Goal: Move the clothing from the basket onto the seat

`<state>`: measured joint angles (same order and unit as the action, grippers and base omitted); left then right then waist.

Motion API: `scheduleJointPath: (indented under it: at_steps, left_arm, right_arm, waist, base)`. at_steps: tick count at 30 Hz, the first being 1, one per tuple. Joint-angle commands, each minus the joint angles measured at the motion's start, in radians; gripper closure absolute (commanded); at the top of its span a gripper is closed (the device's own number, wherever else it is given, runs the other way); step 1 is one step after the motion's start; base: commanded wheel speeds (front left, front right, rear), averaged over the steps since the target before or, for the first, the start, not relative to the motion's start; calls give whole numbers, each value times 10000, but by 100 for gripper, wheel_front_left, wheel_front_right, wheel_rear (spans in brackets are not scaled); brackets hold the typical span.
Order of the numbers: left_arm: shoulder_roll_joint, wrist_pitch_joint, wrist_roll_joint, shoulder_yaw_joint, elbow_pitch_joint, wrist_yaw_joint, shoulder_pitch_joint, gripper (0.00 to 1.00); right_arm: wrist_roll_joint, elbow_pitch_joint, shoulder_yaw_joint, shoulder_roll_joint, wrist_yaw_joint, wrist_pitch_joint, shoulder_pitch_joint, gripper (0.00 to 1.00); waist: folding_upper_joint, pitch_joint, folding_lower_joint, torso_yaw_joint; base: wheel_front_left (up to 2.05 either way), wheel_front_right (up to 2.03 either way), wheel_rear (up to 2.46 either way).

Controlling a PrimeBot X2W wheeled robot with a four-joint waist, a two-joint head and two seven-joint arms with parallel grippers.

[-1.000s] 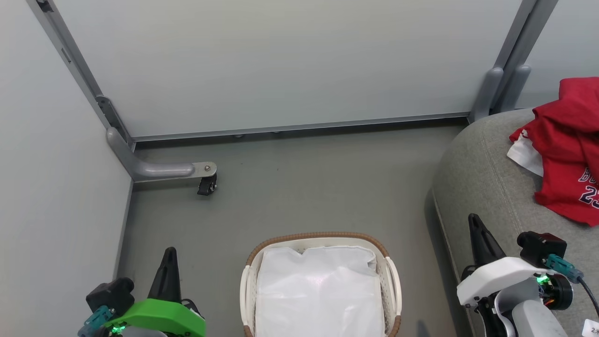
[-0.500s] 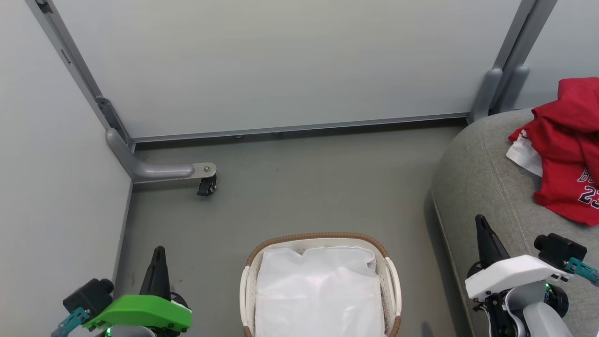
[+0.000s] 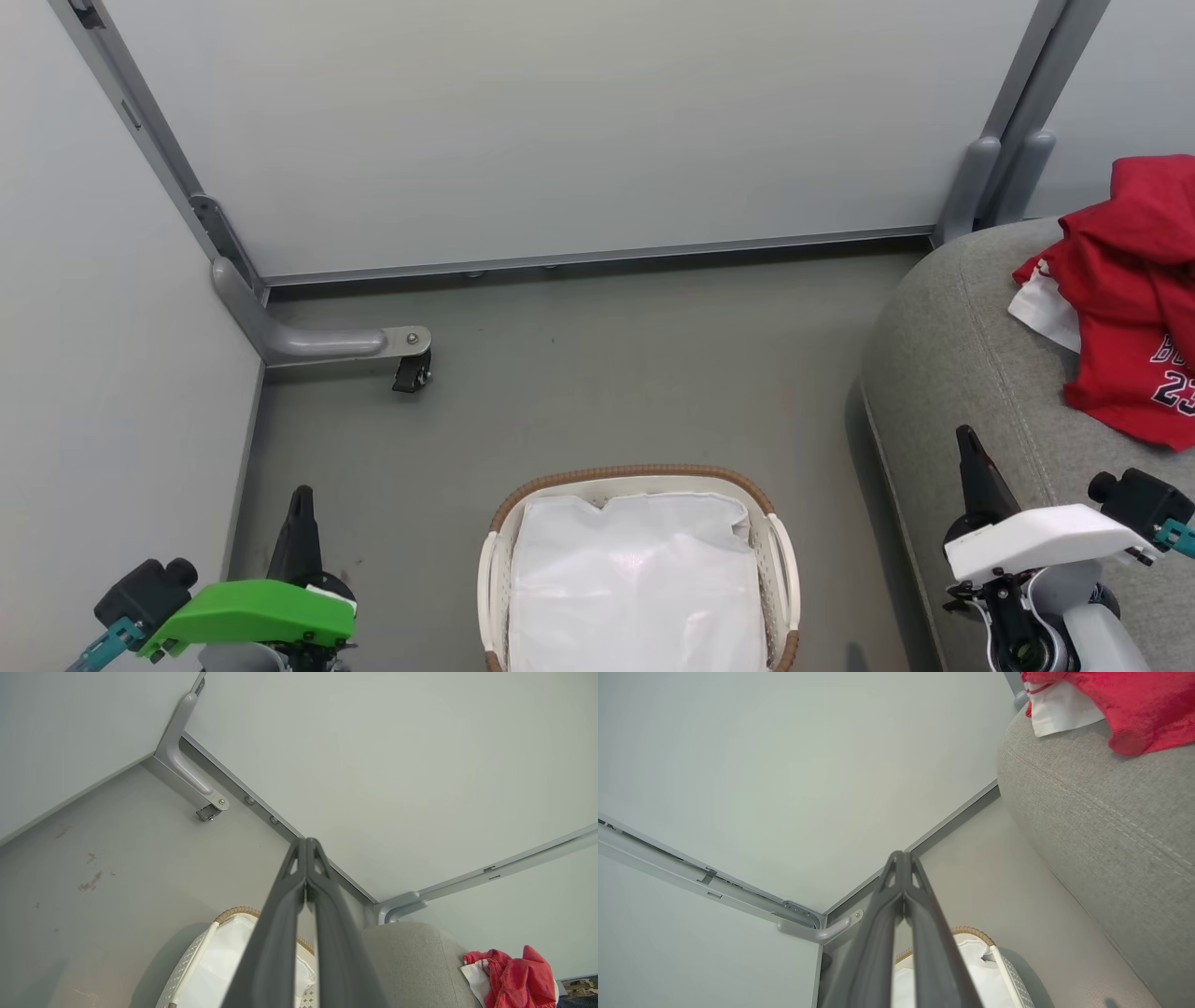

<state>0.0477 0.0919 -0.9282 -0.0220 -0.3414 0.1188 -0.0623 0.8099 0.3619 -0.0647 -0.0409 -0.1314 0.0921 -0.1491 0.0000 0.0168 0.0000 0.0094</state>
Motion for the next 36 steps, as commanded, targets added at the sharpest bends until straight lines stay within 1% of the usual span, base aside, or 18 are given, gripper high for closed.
scheduleJointPath:
  at_steps: [1, 22, 36]
  left_arm:
    - [26, -78, -299, 107, 172, 43, -297, 100]
    - [32, -727, -2419, 517, 443, 70, -388, 100]
    - [34, -1088, -3612, 755, 594, 93, -423, 100]
  right_arm:
    - [367, -199, -58, -71, 4, -77, 2, 100]
    - [2841, -529, -204, -89, 6, -730, 135, 100]
    - [4236, -712, -288, -97, 6, -1096, 229, 100]
  waist:
    - [0, -2, 0, -1]
    - [0, -36, 0, -25]
    - [0, -58, 0, -40]
  base:
    - [0, 0, 0]
    - [0, 0, 0]
    - [0, 0, 0]
